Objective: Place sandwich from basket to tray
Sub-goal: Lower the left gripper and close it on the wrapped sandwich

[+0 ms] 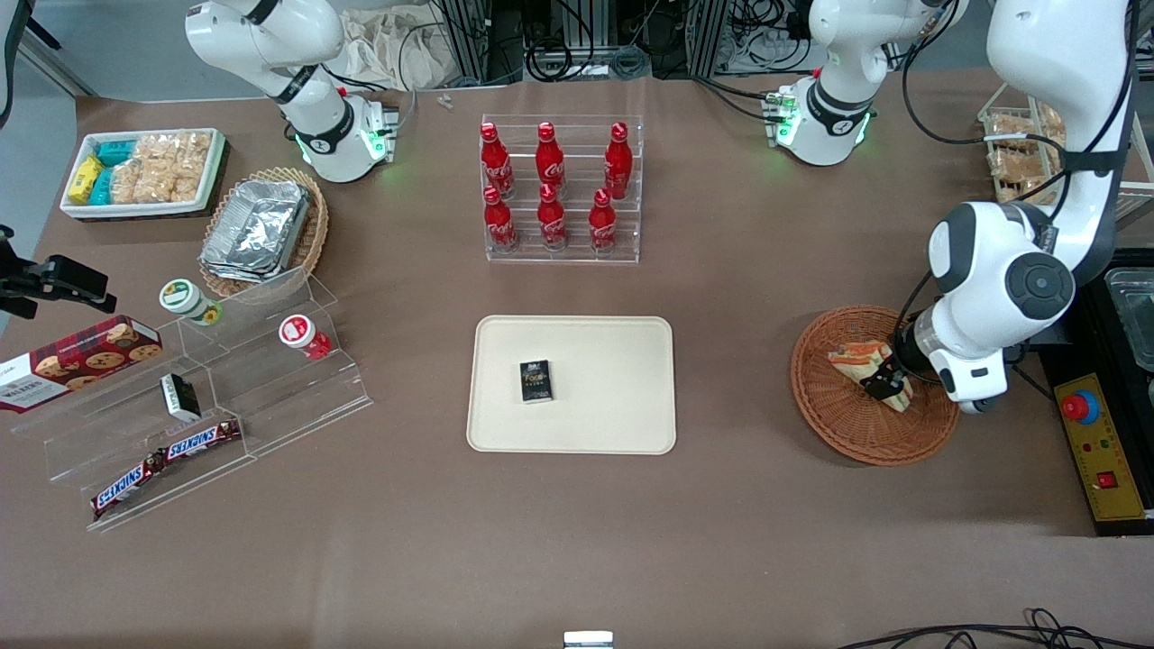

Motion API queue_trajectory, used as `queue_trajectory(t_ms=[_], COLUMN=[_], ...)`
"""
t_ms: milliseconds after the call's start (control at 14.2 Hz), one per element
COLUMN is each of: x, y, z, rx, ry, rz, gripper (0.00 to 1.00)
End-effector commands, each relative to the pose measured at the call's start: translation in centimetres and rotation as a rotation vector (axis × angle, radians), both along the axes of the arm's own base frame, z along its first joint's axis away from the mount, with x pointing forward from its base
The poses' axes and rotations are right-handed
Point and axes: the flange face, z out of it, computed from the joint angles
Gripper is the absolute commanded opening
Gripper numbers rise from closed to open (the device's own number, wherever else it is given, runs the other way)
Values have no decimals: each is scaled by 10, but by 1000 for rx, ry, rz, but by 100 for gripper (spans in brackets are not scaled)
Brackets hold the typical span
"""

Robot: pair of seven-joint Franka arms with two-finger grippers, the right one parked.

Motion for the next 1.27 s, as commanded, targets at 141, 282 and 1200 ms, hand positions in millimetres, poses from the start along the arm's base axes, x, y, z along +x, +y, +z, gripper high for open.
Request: queue_trajectory(t_ms=[141, 282, 1200], x=[1, 2, 2], y=[22, 20, -3], z=[-26, -31, -58], rx=[32, 33, 25], ry=[-7, -2, 37], rz=[36, 71, 143], gripper=[100, 100, 20])
